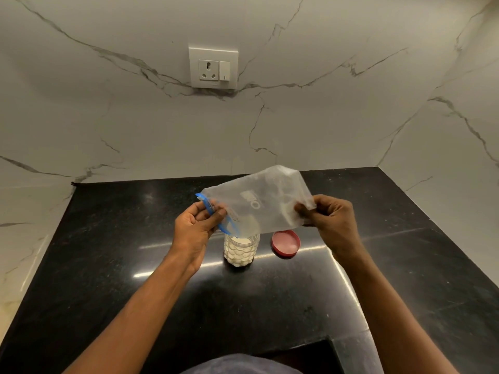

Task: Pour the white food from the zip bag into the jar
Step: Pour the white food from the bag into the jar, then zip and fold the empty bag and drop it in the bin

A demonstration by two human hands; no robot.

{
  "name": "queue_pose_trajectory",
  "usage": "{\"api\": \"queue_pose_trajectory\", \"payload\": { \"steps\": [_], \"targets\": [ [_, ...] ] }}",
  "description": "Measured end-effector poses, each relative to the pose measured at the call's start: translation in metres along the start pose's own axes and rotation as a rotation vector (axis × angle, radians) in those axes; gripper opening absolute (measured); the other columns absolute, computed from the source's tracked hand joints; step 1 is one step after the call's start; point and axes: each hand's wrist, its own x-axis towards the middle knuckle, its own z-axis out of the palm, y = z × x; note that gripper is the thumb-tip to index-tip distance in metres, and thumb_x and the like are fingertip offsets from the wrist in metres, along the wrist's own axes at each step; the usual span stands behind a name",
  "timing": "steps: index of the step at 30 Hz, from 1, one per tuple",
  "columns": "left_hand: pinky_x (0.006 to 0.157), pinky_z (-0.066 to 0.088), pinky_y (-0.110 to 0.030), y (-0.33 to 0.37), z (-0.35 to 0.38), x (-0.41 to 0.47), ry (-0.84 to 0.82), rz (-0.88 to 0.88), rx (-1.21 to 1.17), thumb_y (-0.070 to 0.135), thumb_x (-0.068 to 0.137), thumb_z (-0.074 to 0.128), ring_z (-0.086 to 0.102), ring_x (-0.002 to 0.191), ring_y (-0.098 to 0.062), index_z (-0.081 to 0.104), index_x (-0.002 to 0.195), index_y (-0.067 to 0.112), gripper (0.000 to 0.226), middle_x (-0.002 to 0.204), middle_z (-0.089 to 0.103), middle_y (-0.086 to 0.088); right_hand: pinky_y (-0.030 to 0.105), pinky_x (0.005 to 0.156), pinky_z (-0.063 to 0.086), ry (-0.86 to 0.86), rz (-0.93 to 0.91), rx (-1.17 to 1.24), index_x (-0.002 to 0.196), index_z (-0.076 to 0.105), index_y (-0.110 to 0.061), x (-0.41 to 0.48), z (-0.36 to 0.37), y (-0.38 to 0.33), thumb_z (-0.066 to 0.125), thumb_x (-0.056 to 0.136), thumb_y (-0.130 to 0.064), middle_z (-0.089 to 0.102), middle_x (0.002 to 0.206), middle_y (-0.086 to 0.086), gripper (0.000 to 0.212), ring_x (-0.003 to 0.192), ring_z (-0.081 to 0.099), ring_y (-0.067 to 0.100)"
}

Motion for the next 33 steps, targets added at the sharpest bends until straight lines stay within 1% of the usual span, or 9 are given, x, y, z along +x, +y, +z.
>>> {"api": "queue_pose_trajectory", "payload": {
  "steps": [4, 11, 14, 17, 21, 23, 27, 31, 33],
  "targets": [
    [0.084, 0.066, -0.031, 0.001, 0.004, -0.004, -0.017, 0.025, 0.018, 0.012, 0.074, 0.083, 0.080, 0.102, -0.021, 0.072, 0.115, 0.012, 0.043, 0.107, 0.083, -0.008, 0.032, 0.070, 0.065, 0.096, 0.018, 0.098, 0.102, 0.075, 0.001, 0.002, -0.014, -0.003, 0.077, 0.089, -0.014, 0.079, 0.094, 0.013, 0.019, 0.086, 0.078, 0.027],
    [0.076, 0.064, -0.025, 0.033, 0.030, -0.004, -0.030, 0.151, 0.064, 0.033, 0.083, 0.078, 0.080, 0.096, -0.018, 0.071, 0.118, 0.013, 0.041, 0.104, 0.083, -0.005, 0.031, 0.077, 0.063, 0.020, 0.160, 0.047, 0.111, 0.074, -0.009, -0.005, -0.009, 0.003, 0.073, 0.093, -0.019, 0.079, 0.102, 0.007, 0.021, 0.099, 0.076, 0.026],
    [0.078, 0.065, -0.030, 0.061, 0.044, 0.001, -0.007, 0.336, 0.287, 0.031, 0.097, 0.070, 0.080, 0.091, -0.016, 0.071, 0.115, 0.014, 0.025, 0.099, 0.082, -0.001, 0.042, 0.084, 0.064, -0.060, 0.213, 0.032, 0.115, 0.073, -0.013, -0.007, -0.002, 0.005, 0.075, 0.091, -0.013, 0.080, 0.104, 0.006, 0.023, 0.101, 0.076, 0.029],
    [0.077, 0.066, -0.034, 0.091, 0.052, 0.008, 0.026, 0.586, 0.529, 0.029, 0.101, 0.068, 0.077, 0.086, -0.019, 0.071, 0.113, 0.016, 0.018, 0.097, 0.078, 0.004, 0.050, 0.091, 0.062, -0.155, 0.221, 0.080, 0.125, 0.066, -0.018, -0.009, 0.004, -0.002, 0.083, 0.082, -0.015, 0.079, 0.110, 0.008, 0.047, 0.105, 0.075, 0.031],
    [0.071, 0.062, -0.029, 0.119, 0.054, 0.010, 0.030, 0.866, 0.827, 0.029, 0.101, 0.070, 0.068, 0.075, -0.001, 0.075, 0.113, 0.012, 0.021, 0.093, 0.075, 0.007, 0.036, 0.093, 0.058, 0.073, 0.033, -0.037, 0.139, 0.053, -0.029, -0.008, 0.013, -0.021, 0.089, 0.076, -0.031, 0.068, 0.128, -0.003, 0.072, 0.118, 0.067, 0.015],
    [0.072, 0.062, -0.031, 0.124, 0.053, 0.005, -0.014, 0.905, 0.952, 0.032, 0.100, 0.070, 0.069, 0.077, 0.000, 0.076, 0.114, 0.012, 0.025, 0.094, 0.077, 0.005, 0.035, 0.094, 0.058, 0.165, -0.129, -0.122, 0.140, 0.052, -0.030, -0.003, 0.020, -0.035, 0.081, 0.086, -0.038, 0.061, 0.136, -0.007, 0.061, 0.123, 0.061, 0.006],
    [0.068, 0.063, -0.042, 0.125, 0.057, -0.015, -0.118, 1.006, 1.099, 0.039, 0.096, 0.069, 0.073, 0.078, -0.018, 0.078, 0.113, 0.012, 0.034, 0.099, 0.078, -0.002, 0.018, 0.090, 0.057, 0.039, -0.313, -0.191, 0.142, 0.057, -0.024, 0.018, 0.044, -0.075, 0.059, 0.104, -0.034, 0.063, 0.134, -0.008, 0.039, 0.119, 0.062, -0.005],
    [0.065, 0.059, -0.031, 0.128, 0.063, -0.028, -0.197, 1.024, 1.109, 0.052, 0.090, 0.064, 0.068, 0.076, -0.021, 0.077, 0.108, 0.009, 0.048, 0.100, 0.070, -0.003, 0.035, 0.085, 0.064, -0.090, -0.367, -0.063, 0.118, 0.070, -0.024, 0.031, 0.066, -0.104, 0.061, 0.103, -0.020, 0.076, 0.109, 0.002, 0.018, 0.100, 0.074, 0.021],
    [0.069, 0.053, -0.022, 0.129, 0.064, -0.029, -0.176, 0.968, 1.111, 0.059, 0.087, 0.064, 0.065, 0.081, -0.014, 0.074, 0.111, 0.013, 0.053, 0.104, 0.065, 0.004, 0.034, 0.079, 0.065, -0.066, -0.376, -0.023, 0.106, 0.073, -0.028, 0.032, 0.071, -0.107, 0.066, 0.100, -0.017, 0.077, 0.091, -0.004, 0.015, 0.087, 0.075, 0.021]
  ]
}}
